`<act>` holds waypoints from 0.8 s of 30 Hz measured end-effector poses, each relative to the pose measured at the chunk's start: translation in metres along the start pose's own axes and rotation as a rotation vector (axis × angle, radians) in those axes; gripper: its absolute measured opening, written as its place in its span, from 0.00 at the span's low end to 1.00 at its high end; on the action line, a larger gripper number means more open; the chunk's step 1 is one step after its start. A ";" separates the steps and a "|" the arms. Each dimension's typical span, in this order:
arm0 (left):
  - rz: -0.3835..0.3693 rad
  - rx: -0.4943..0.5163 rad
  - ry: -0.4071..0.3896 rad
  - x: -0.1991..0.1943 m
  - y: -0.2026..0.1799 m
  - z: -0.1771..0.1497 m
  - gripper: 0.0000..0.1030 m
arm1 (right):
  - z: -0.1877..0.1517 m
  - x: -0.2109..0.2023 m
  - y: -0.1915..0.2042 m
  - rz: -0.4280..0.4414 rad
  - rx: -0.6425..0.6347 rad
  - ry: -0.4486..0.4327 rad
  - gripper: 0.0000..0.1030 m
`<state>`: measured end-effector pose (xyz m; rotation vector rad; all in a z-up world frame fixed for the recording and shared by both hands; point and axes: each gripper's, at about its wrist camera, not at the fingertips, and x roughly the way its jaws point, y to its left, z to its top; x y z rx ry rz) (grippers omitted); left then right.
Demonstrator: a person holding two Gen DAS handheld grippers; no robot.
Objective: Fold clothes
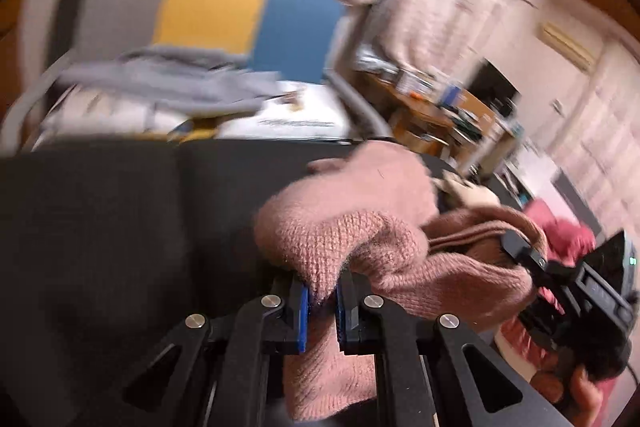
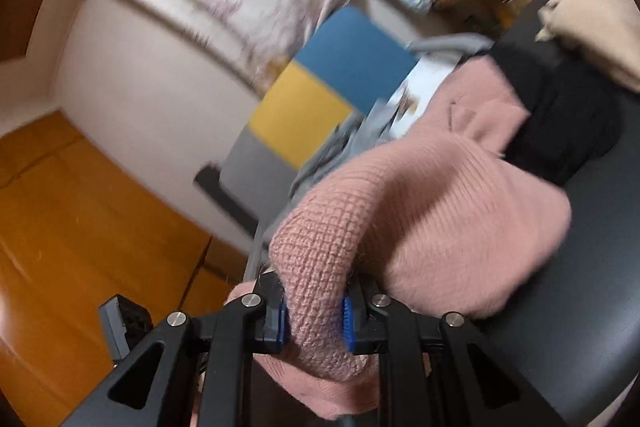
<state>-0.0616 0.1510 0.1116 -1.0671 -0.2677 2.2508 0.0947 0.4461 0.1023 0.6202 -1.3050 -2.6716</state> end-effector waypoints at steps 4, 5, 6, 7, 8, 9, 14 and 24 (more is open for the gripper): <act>0.083 -0.126 0.017 -0.024 0.074 -0.039 0.10 | -0.051 0.045 0.006 0.009 0.018 0.180 0.18; 0.106 -0.139 0.016 -0.028 0.086 -0.049 0.10 | -0.065 0.056 0.006 0.004 0.022 0.226 0.18; 0.128 -0.152 0.012 -0.032 0.097 -0.058 0.10 | -0.080 0.067 0.006 0.000 0.026 0.272 0.18; 0.150 -0.165 0.009 -0.037 0.109 -0.068 0.10 | -0.091 0.075 0.005 -0.010 0.023 0.300 0.18; 0.162 -0.179 0.008 -0.041 0.117 -0.075 0.10 | -0.103 0.083 0.005 -0.020 0.020 0.327 0.18; 0.171 -0.191 0.014 -0.045 0.124 -0.082 0.10 | -0.114 0.091 0.004 -0.029 0.017 0.355 0.18; 0.218 -0.216 0.072 -0.058 0.147 -0.116 0.12 | -0.154 0.099 -0.001 -0.055 0.022 0.430 0.19; 0.327 -0.155 -0.065 -0.084 0.132 -0.103 0.87 | -0.175 0.064 0.020 -0.131 -0.120 0.431 0.20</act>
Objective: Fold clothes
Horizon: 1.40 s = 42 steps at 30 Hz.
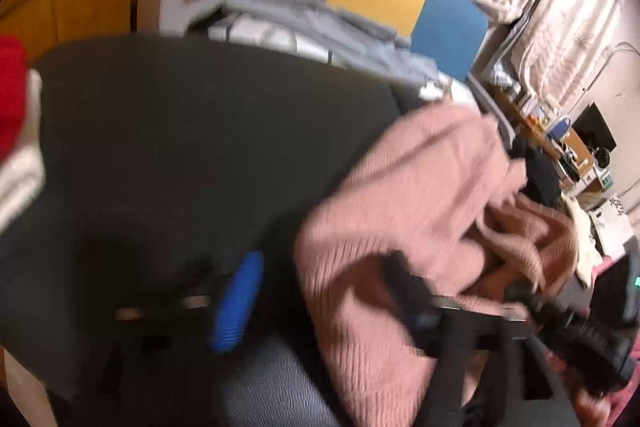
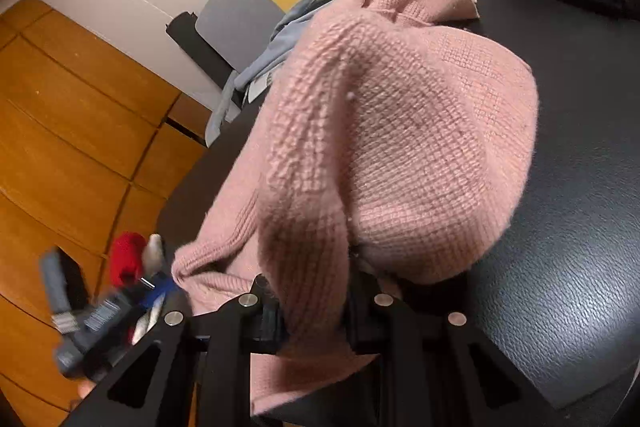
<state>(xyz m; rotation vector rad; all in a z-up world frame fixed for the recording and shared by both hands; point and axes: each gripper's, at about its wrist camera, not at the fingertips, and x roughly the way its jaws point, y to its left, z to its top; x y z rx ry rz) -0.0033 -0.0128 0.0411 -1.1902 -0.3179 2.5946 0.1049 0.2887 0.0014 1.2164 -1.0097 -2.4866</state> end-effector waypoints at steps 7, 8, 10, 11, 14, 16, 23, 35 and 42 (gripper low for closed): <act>0.042 0.205 0.012 0.031 -0.044 0.028 0.97 | -0.027 -0.016 -0.002 -0.009 -0.010 0.016 0.20; 0.064 0.261 0.036 0.044 -0.054 0.027 0.97 | -0.030 -0.018 -0.002 -0.008 -0.011 0.017 0.20; 0.113 0.375 0.081 0.068 -0.074 0.026 0.97 | -0.038 -0.025 -0.005 0.000 0.001 0.020 0.20; 0.138 0.431 0.103 0.081 -0.084 0.025 0.97 | -0.042 -0.028 -0.007 0.005 0.008 0.022 0.20; 0.203 0.556 0.138 0.114 -0.111 0.023 0.98 | -0.058 -0.041 -0.013 0.006 0.015 0.027 0.20; 0.210 0.614 0.181 0.134 -0.121 0.016 0.94 | -0.067 -0.046 -0.020 0.006 0.026 0.031 0.20; 0.059 0.450 0.170 0.122 -0.114 0.028 0.11 | -0.092 -0.075 -0.048 -0.003 0.108 0.011 0.20; 0.073 0.128 -0.007 0.037 0.004 0.059 0.11 | -0.085 -0.100 -0.073 0.018 0.192 0.000 0.32; 0.125 0.019 0.130 0.052 0.053 0.009 0.19 | -0.094 -0.113 -0.068 -0.007 0.125 0.009 0.32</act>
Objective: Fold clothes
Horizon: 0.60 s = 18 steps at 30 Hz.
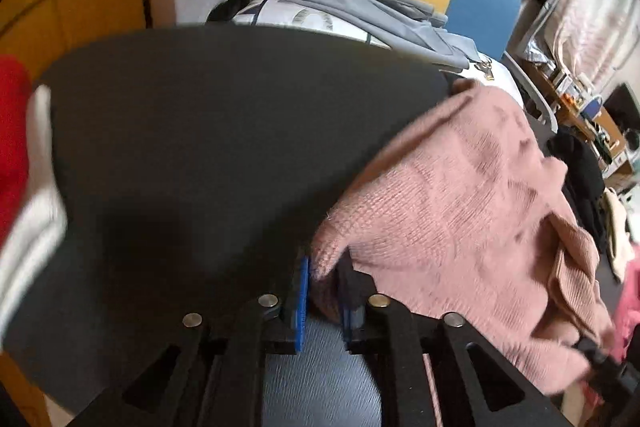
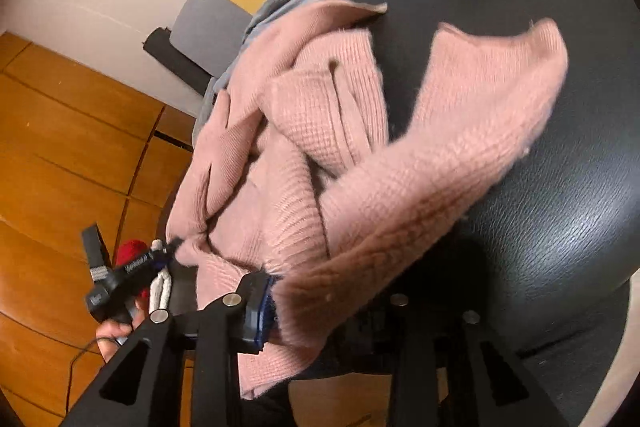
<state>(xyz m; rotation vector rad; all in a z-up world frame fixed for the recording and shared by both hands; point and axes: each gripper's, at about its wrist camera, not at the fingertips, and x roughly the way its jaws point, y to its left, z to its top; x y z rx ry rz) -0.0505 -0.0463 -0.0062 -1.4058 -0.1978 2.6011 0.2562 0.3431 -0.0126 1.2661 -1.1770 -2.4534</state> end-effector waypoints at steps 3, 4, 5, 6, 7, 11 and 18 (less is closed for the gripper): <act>0.021 0.056 -0.085 -0.026 -0.011 -0.009 0.43 | 0.031 -0.020 -0.026 -0.012 -0.023 -0.041 0.32; 0.021 0.093 -0.126 -0.038 -0.017 -0.011 0.59 | 0.043 -0.018 -0.015 -0.017 -0.031 -0.068 0.32; 0.021 0.129 -0.167 -0.049 -0.024 -0.013 0.71 | 0.054 -0.016 -0.005 -0.022 -0.038 -0.096 0.32; 0.013 0.181 -0.216 -0.061 -0.034 -0.016 0.75 | 0.066 -0.013 0.005 -0.027 -0.046 -0.123 0.32; 0.003 0.238 -0.269 -0.072 -0.045 -0.019 0.82 | 0.078 -0.011 0.016 -0.031 -0.053 -0.150 0.32; -0.037 0.491 -0.337 -0.084 -0.100 -0.033 0.93 | 0.103 -0.011 0.036 -0.087 -0.091 -0.200 0.32; -0.088 0.882 -0.223 -0.034 -0.182 -0.087 0.93 | 0.137 0.029 0.081 -0.099 -0.091 -0.226 0.32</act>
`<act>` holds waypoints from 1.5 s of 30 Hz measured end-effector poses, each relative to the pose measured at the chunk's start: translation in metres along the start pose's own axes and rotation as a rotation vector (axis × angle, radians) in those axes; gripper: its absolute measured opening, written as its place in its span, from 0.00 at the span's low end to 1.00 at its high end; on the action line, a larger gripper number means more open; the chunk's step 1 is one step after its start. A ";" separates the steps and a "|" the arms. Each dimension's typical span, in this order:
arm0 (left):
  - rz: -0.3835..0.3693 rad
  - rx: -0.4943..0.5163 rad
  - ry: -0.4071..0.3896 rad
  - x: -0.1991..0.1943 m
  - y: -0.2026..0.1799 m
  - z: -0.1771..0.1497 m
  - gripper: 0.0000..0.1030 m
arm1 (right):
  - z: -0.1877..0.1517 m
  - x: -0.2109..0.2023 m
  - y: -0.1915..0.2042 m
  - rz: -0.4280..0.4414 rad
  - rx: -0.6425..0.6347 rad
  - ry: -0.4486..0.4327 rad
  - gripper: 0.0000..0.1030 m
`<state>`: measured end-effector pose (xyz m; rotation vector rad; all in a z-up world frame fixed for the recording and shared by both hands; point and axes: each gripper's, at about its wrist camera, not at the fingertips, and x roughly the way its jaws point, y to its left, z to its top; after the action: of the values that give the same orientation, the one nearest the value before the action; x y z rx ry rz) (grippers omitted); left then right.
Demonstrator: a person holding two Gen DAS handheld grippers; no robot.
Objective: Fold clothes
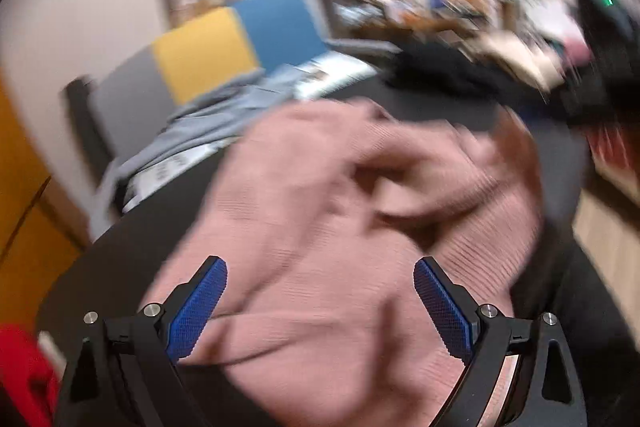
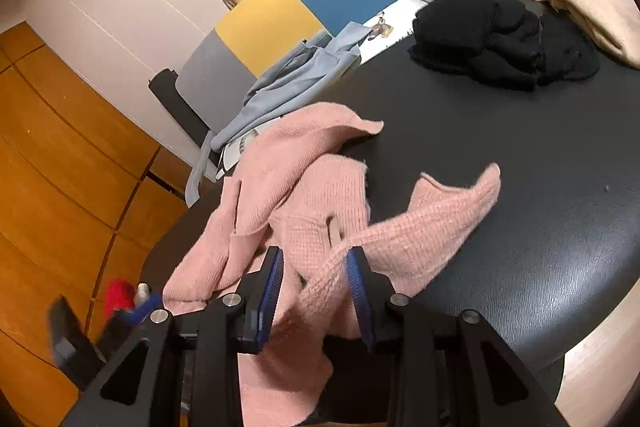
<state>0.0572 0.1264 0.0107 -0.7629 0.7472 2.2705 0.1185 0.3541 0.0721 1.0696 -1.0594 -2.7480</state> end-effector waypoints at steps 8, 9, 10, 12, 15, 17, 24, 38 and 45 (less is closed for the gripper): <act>-0.071 0.066 0.099 0.032 -0.039 -0.009 0.57 | 0.021 0.037 0.028 -0.029 -0.160 0.034 0.48; -0.117 0.028 0.117 0.033 -0.036 -0.008 0.42 | 0.022 0.051 0.028 -0.050 -0.172 0.077 0.48; -0.143 -0.010 0.130 0.034 -0.033 -0.007 0.29 | 0.022 0.064 0.029 -0.072 -0.184 0.119 0.48; -0.118 -0.024 0.131 0.033 -0.030 -0.005 0.10 | 0.023 0.090 0.032 -0.104 -0.218 0.182 0.48; -0.127 -0.048 0.115 0.026 -0.026 -0.005 0.06 | 0.020 0.128 0.040 -0.152 -0.279 0.266 0.48; -0.119 -0.095 0.086 0.016 -0.016 -0.003 0.06 | 0.019 0.150 0.043 -0.195 -0.313 0.299 0.29; -0.031 -0.309 -0.031 -0.034 0.067 0.008 0.05 | 0.058 0.090 0.046 -0.164 -0.294 0.036 0.05; 0.239 -0.738 0.251 0.007 0.179 -0.102 0.06 | 0.080 0.066 -0.101 -0.466 0.015 0.031 0.09; 0.241 -0.801 0.193 -0.023 0.163 -0.106 0.39 | 0.047 0.032 -0.049 -0.334 -0.033 -0.063 0.43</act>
<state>-0.0076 -0.0586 0.0050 -1.3178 -0.0418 2.7550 0.0766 0.4118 0.0486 1.2679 -0.9110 -3.0615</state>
